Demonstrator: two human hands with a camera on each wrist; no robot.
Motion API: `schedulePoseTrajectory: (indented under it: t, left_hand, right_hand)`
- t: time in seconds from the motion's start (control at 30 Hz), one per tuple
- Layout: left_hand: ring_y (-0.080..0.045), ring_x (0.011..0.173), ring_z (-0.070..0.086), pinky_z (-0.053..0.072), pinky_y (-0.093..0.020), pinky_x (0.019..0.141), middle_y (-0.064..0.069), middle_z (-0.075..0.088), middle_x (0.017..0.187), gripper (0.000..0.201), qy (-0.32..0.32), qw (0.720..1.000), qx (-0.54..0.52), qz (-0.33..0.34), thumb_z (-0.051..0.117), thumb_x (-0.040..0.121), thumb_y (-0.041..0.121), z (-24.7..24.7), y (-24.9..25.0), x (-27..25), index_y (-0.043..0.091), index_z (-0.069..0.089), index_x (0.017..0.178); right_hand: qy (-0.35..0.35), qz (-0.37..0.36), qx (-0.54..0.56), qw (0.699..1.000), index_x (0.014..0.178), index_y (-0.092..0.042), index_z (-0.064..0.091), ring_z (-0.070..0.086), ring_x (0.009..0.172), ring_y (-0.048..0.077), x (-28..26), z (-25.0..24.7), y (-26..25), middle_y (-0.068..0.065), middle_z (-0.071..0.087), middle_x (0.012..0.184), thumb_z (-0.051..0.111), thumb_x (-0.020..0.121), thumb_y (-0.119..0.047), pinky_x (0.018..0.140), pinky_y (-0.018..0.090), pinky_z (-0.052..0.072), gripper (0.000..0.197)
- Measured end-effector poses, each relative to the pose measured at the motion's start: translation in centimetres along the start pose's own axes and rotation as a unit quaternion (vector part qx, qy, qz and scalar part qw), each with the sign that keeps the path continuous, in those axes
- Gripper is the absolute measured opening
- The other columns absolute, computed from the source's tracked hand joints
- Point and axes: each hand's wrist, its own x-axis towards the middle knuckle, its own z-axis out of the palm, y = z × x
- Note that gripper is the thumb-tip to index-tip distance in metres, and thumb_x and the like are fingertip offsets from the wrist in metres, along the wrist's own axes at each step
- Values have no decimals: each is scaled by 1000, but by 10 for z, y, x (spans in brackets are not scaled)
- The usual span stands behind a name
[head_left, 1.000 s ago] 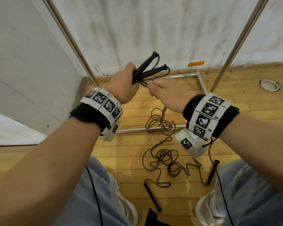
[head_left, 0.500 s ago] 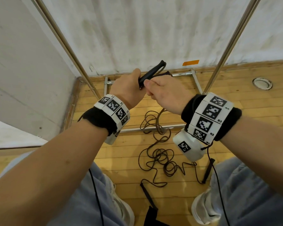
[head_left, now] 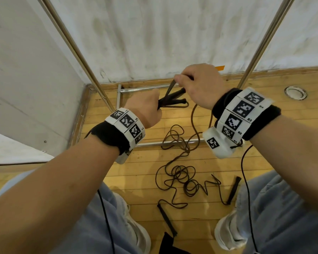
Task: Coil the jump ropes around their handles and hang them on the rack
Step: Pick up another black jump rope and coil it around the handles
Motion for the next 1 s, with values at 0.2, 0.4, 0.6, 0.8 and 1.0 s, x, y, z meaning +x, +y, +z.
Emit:
schedulePoseTrajectory:
  t: [0.2,0.4,0.6,0.8,1.0]
  left_hand:
    - [-14,68,54,39,-27,54,6,55,74,19,-9,988,-115,101,58,81,26,-18,11,-11,24,48,98]
    - [-5,62,52,34,-16,54,12,53,66,13,36,960,-237,147,57,76,22,-43,17,-26,22,56,89]
    - [-8,55,43,32,-15,47,7,46,63,26,89,935,-332,84,63,75,17,-57,21,-27,30,41,70]
    - [-13,58,48,40,-23,53,0,56,71,26,113,917,-383,7,67,76,16,-62,15,-22,19,42,83]
    - [-8,54,50,40,-21,51,-1,60,72,25,121,896,-427,-22,61,85,19,-61,13,-14,15,42,100]
  right_hand:
    - [30,69,67,995,83,-8,71,55,66,22,11,-17,20,12,64,74,55,88,-50,62,30,42,45]
    - [-69,125,172,975,58,-20,47,37,46,9,12,-21,28,-4,41,52,47,93,-49,55,23,37,46]
    - [-183,184,346,902,61,-18,45,28,37,5,10,-2,19,-11,39,45,38,99,-35,37,16,22,42]
    - [-242,257,322,879,54,-18,32,21,41,9,-1,21,2,-5,29,46,30,101,-38,40,20,17,51]
    - [-252,244,390,852,56,-20,34,23,44,11,-13,40,-13,-4,34,52,23,99,-46,42,23,19,52]
